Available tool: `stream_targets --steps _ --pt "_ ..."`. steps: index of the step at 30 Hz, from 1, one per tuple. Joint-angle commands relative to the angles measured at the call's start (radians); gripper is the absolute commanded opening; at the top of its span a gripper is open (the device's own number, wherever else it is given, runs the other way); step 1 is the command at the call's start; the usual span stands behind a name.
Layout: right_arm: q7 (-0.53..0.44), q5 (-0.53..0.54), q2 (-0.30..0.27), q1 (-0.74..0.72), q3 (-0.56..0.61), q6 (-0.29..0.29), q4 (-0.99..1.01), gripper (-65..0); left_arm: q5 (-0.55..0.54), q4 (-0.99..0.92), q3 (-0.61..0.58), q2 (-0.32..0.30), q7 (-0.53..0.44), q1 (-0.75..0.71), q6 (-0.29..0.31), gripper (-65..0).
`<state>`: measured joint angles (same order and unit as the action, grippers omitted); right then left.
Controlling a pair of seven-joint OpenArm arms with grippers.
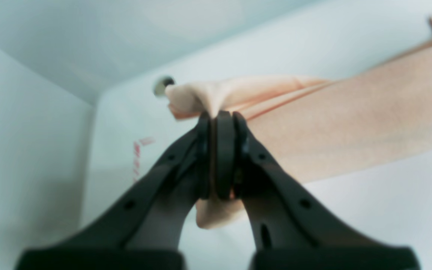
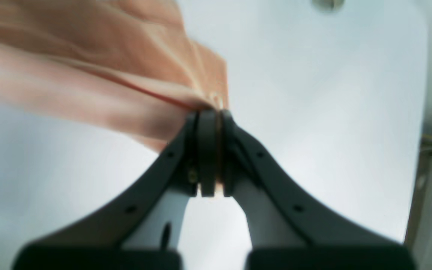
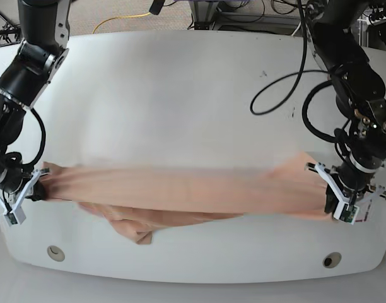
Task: Fold the T-shirt properly
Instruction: 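Lift the shirt with both grippers and drag it flat across the table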
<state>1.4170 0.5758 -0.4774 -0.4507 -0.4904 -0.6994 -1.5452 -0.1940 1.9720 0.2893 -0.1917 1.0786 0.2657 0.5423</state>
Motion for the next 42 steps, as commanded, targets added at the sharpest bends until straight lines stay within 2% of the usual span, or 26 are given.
stream_targets --steps 1,10,23,36,39,40,42 --pt "-0.021 -0.003 -0.010 0.016 -0.037 0.001 -0.044 -65.0 0.000 0.019 0.004 -0.009 -0.024 -0.027 0.003 -65.0" --pt "-0.021 -0.003 0.018 0.186 -0.109 0.001 -0.087 -65.0 -0.002 0.020 0.046 -0.007 -0.027 -0.254 0.069 -65.0" --pt "-0.021 -0.001 0.019 0.382 -0.112 0.001 -0.122 -65.0 0.000 0.019 0.141 -0.007 -0.030 -0.478 0.154 -65.0" --pt "-0.021 -0.001 0.065 0.562 -0.112 0.001 -0.122 -65.0 0.006 0.010 0.146 -0.053 -0.030 -0.586 0.156 -65.0" --pt "-0.021 -0.001 0.079 0.583 -0.112 0.001 -0.131 -60.4 0.006 0.010 0.144 -0.075 -0.030 -0.601 0.156 -65.0" --pt "-0.021 -0.001 0.082 0.594 -0.112 0.001 -0.146 -56.8 0.006 0.010 0.143 -0.084 -0.030 -0.604 0.156 -65.0" --pt "-0.021 -0.001 0.088 0.617 -0.112 0.001 -0.188 -48.4 0.008 0.010 0.141 -0.094 -0.030 -0.609 0.156 -59.9"
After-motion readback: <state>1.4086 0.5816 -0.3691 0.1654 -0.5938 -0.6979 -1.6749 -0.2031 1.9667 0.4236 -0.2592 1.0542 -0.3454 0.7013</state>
